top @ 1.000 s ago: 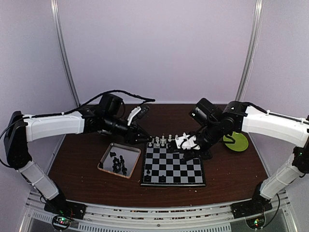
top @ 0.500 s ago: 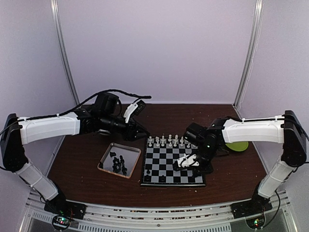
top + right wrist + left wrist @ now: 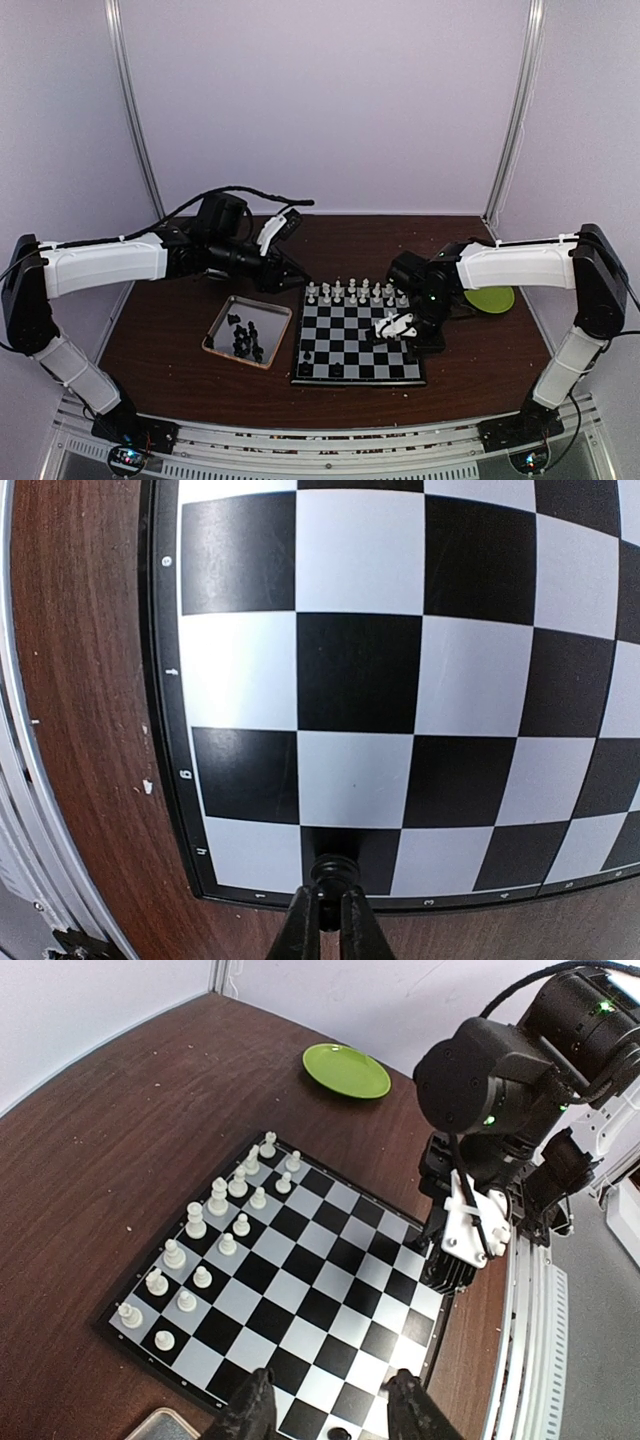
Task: Set up the chess pieces on the board
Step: Place the pawn at a7, then pick up the pawn from the storage box.
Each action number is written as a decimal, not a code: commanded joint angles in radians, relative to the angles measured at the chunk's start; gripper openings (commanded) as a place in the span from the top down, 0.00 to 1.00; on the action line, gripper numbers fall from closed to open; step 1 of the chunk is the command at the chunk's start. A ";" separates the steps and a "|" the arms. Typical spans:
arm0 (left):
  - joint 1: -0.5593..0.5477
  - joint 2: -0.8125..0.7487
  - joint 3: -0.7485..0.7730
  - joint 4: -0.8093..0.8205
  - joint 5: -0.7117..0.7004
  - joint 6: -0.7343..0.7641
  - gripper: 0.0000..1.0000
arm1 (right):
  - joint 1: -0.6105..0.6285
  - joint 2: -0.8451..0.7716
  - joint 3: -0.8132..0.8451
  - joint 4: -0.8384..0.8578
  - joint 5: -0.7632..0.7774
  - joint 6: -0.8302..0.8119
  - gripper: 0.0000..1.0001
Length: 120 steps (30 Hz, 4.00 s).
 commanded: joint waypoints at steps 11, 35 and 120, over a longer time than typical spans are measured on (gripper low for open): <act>0.006 0.016 -0.006 0.048 0.020 -0.007 0.60 | -0.005 0.017 0.006 0.005 0.026 0.015 0.89; 0.004 -0.109 -0.019 -0.310 -0.315 -0.039 0.62 | -0.080 -0.255 0.077 -0.102 -0.267 0.028 0.75; 0.138 0.086 0.083 -0.824 -0.700 -0.112 0.97 | -0.191 -0.262 -0.049 0.042 -0.344 0.054 0.78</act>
